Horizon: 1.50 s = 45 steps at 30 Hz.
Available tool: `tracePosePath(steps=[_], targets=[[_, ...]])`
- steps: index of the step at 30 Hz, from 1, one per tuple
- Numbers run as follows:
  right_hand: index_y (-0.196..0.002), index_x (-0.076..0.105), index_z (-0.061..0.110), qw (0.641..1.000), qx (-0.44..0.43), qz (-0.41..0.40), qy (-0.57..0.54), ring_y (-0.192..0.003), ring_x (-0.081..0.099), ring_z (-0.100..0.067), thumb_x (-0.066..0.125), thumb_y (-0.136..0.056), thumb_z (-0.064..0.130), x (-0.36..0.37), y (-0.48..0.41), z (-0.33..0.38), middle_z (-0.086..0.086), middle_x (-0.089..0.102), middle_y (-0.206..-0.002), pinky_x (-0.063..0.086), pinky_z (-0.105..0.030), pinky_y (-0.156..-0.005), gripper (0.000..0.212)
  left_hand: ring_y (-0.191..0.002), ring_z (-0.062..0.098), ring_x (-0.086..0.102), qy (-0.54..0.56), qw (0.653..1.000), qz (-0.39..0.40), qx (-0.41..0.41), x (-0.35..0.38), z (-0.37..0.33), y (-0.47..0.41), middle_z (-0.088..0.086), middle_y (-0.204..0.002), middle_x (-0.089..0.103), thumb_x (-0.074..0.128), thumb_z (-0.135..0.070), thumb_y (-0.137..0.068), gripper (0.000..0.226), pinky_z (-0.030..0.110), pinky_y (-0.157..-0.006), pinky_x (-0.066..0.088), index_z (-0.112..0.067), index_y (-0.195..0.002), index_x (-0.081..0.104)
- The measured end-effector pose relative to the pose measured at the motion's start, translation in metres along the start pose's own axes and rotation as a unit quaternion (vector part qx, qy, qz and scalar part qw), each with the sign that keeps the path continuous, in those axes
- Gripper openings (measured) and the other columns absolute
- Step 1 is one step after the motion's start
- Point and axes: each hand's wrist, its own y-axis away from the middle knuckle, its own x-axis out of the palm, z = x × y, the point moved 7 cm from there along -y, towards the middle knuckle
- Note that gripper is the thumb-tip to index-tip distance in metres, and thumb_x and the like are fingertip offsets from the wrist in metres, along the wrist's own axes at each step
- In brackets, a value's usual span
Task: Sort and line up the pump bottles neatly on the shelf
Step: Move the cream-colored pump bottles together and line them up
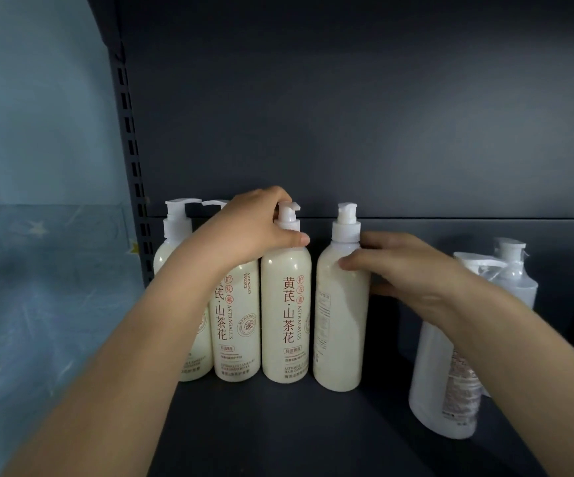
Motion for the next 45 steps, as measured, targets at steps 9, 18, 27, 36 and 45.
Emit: tracePosePath(steps=[9, 18, 27, 36, 45], targets=[[-0.112, 0.054, 0.014, 0.988, -0.043, -0.105, 0.103, -0.09, 0.059, -0.015, 0.079, -0.072, 0.03, 0.0, -0.003, 0.001, -0.001, 0.06, -0.104, 0.051, -0.033, -0.08, 0.049, -0.102, 0.016, 0.056, -0.004, 1.0, -0.005, 0.005, -0.002, 0.003, 0.0, -0.003, -0.114, 0.056, 0.074, -0.022, -0.076, 0.046, 0.029, -0.089, 0.045, -0.022, -0.117, 0.054], [-0.104, 0.064, 0.01, 0.999, -0.014, -0.025, 0.028, -0.096, 0.065, -0.023, 0.068, -0.081, 0.007, 0.006, 0.001, 0.0, -0.009, 0.068, -0.103, 0.053, -0.034, -0.087, 0.023, -0.109, 0.018, 0.058, 0.014, 1.0, 0.006, 0.016, -0.001, 0.003, 0.0, 0.0, -0.124, 0.057, 0.073, -0.019, -0.077, 0.056, 0.037, -0.098, 0.045, -0.022, -0.128, 0.05], [-0.114, 0.049, 0.014, 0.974, -0.048, -0.156, 0.157, -0.085, 0.054, -0.011, 0.081, -0.069, 0.032, 0.003, 0.0, 0.002, -0.001, 0.054, -0.109, 0.042, -0.02, -0.062, 0.058, -0.107, 0.016, 0.058, 0.009, 0.999, 0.013, 0.033, -0.002, 0.002, 0.002, -0.001, -0.125, 0.055, 0.072, -0.022, -0.077, 0.059, 0.034, -0.097, 0.045, -0.024, -0.131, 0.048], [-0.114, 0.061, 0.007, 0.989, -0.051, -0.085, 0.109, -0.087, 0.059, -0.014, 0.074, -0.078, 0.01, -0.002, 0.003, 0.008, 0.008, 0.058, -0.084, 0.052, -0.037, -0.09, 0.038, -0.095, 0.01, 0.045, -0.05, 0.998, 0.006, 0.046, -0.002, -0.006, 0.005, -0.002, -0.124, 0.053, 0.074, -0.029, -0.075, 0.063, 0.023, -0.076, 0.033, -0.021, -0.13, 0.045], [-0.107, 0.064, 0.01, 0.985, -0.058, -0.054, 0.15, -0.101, 0.063, -0.021, 0.067, -0.085, 0.011, -0.001, 0.0, 0.007, -0.005, 0.067, -0.104, 0.049, -0.044, -0.096, 0.023, -0.094, 0.011, 0.047, -0.04, 0.998, 0.012, 0.041, 0.0, -0.002, 0.002, -0.003, -0.12, 0.054, 0.076, -0.028, -0.073, 0.062, 0.023, -0.075, 0.034, -0.023, -0.127, 0.046]])
